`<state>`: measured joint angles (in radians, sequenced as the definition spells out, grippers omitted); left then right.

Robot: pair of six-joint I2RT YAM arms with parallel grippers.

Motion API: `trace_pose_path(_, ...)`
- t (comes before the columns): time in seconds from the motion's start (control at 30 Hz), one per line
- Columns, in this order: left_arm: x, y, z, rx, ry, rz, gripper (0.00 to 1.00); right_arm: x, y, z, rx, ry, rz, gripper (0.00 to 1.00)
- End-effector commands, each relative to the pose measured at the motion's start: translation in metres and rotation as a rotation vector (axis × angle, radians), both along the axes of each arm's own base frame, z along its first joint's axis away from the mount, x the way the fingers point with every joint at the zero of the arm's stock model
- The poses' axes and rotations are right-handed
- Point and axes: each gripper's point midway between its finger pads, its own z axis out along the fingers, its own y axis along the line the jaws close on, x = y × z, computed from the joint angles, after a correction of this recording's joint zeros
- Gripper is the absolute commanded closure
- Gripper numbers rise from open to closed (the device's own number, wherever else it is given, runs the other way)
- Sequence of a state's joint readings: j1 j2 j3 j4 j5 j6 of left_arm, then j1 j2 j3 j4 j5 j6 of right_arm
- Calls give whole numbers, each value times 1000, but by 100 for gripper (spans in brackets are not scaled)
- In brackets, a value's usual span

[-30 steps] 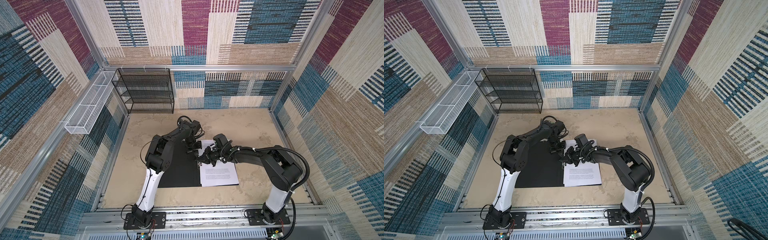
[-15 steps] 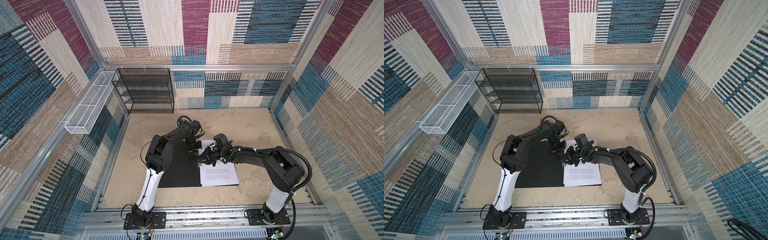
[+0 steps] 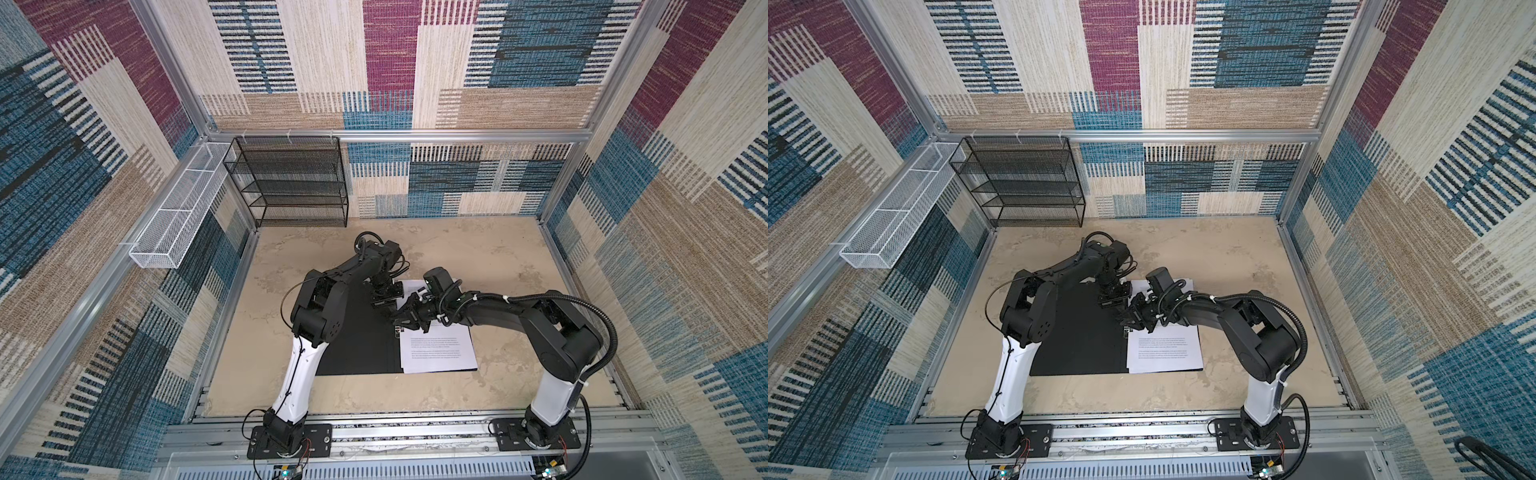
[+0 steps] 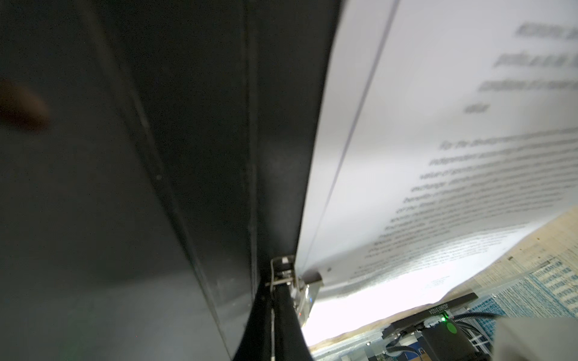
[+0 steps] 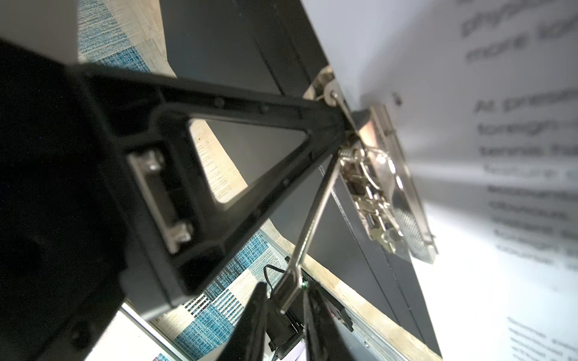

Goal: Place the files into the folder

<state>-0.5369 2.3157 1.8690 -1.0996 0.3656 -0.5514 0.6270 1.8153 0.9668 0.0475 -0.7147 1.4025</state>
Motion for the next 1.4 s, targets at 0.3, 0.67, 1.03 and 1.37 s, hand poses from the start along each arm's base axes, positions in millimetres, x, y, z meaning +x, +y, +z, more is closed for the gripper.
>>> trace_pose_path(0.3,-6,11,-15,74,20,5,100,-4,-3,-4,10,24,-10,81)
trace_pose_path(0.67,-7,11,-18,77,28,4,100,-12,-8,-8,4,34,-7,90)
trace_pose_path(1.03,-7,11,-20,79,34,6,100,-21,-14,-16,-3,53,-12,97)
trace_pose_path(1.37,-7,17,-24,101,35,14,100,-25,-24,-25,-46,54,-24,100)
